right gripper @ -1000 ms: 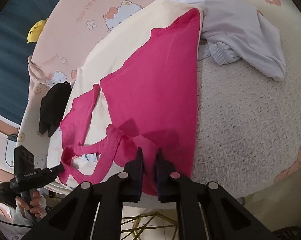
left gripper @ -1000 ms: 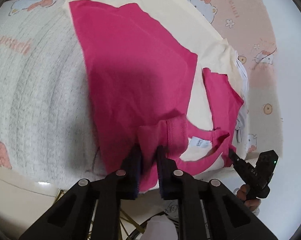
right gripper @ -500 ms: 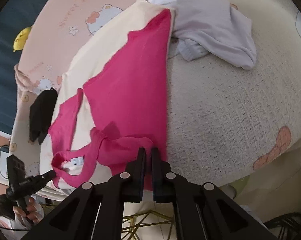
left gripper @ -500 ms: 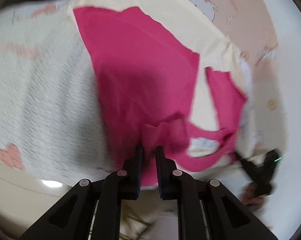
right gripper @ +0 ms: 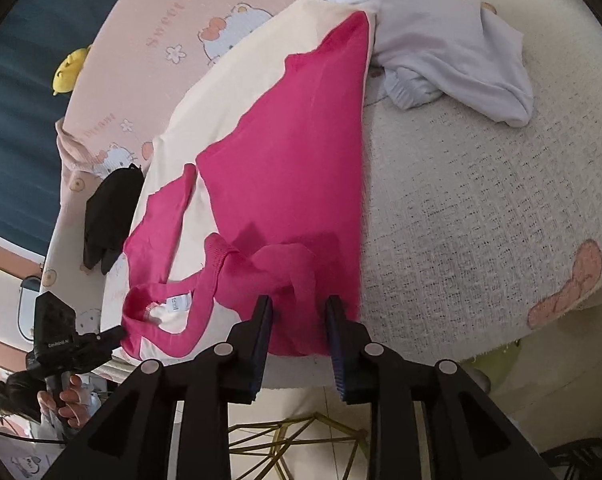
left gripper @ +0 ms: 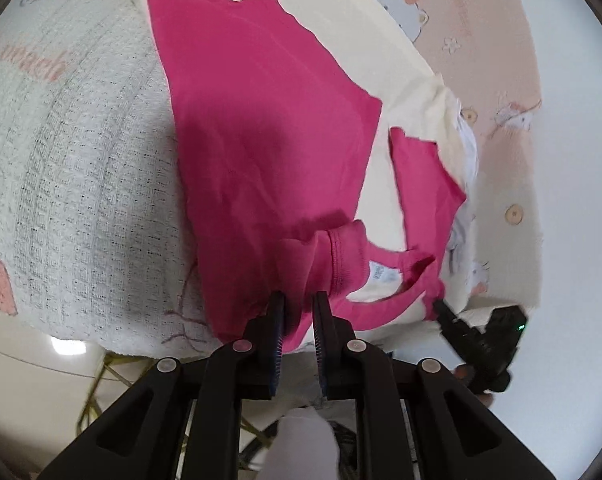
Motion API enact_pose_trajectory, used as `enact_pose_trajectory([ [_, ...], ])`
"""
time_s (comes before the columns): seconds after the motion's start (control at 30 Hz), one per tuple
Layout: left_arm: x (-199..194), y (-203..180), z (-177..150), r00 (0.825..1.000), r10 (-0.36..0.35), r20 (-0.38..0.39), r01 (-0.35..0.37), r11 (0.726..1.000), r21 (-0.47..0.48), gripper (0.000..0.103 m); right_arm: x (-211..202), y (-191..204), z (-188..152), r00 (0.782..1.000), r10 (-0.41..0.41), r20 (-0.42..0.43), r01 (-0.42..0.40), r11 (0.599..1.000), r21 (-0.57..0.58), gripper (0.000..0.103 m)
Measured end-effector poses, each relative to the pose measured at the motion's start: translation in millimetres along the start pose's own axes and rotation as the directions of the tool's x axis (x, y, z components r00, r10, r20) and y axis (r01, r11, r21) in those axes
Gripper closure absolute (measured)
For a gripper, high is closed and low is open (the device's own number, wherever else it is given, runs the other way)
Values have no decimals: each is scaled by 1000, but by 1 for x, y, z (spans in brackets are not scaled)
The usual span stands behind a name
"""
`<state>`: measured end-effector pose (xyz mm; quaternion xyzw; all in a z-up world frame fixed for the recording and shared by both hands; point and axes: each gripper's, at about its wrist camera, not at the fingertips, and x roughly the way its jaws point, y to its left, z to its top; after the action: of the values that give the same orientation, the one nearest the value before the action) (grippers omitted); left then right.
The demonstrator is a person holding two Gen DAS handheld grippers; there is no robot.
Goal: Fold clothes
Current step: 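Open both grippers and release the folded edge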
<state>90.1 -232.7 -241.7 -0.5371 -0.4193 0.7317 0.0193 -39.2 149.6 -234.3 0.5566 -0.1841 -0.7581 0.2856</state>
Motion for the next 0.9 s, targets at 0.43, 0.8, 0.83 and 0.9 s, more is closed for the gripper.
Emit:
enact_pose_trajectory([
  [0.43, 6, 5, -2, 996, 89, 0, -89, 996, 8, 91, -2, 1, -10, 991, -132, -25, 131, 991, -33, 93],
  [0.8, -12, -21, -8, 996, 82, 27, -85, 985, 148, 88, -22, 54, -21, 938, -311, 151, 341, 901, -267, 57],
  [0.83, -13, -22, -9, 996, 84, 29, -88, 983, 163, 79, -24, 60, -23, 931, -323, 172, 361, 889, -282, 49],
  [0.9, -12, -20, -13, 998, 54, 9, -55, 982, 181, 50, -28, 70, -27, 913, -347, 213, 400, 861, -313, 42],
])
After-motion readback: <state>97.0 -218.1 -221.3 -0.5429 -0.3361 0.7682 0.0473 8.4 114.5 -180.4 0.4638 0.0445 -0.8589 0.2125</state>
